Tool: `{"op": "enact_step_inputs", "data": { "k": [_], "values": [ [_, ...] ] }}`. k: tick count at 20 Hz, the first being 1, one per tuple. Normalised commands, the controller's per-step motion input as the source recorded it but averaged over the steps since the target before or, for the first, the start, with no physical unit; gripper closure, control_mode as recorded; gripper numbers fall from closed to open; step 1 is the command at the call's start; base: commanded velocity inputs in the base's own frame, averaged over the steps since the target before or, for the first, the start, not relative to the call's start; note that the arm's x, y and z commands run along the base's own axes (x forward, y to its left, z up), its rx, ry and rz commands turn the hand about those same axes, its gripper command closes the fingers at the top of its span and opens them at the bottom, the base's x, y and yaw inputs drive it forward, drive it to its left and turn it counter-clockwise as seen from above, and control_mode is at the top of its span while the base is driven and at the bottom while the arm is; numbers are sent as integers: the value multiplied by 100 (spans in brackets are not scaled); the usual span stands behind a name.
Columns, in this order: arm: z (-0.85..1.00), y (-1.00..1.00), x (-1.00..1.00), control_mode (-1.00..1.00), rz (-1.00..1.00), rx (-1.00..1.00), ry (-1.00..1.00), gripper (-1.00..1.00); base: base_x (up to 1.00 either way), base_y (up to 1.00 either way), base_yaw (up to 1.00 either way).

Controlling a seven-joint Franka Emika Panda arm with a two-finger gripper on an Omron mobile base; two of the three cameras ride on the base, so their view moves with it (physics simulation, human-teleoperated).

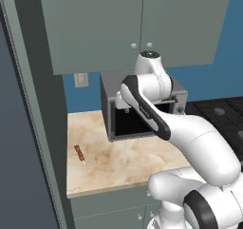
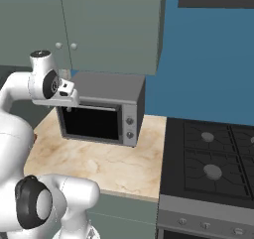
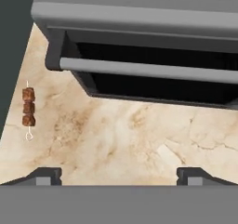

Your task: Store the kebab skewer in the freezer for long-term storage. Close the freezer door after placing the cooked food.

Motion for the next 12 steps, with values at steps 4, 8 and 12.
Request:
{"op": "enact_step_inputs", "data": {
  "k": [4,8,12],
  "values": [
    [-42,84,0,-100,2,0,4,-100,0,0,0],
    [-44,84,0,-100,3,0,4,-100,0,0,0],
    [-53,78,0,-100,3,0,7,-100,0,0,0]
  ]
}}
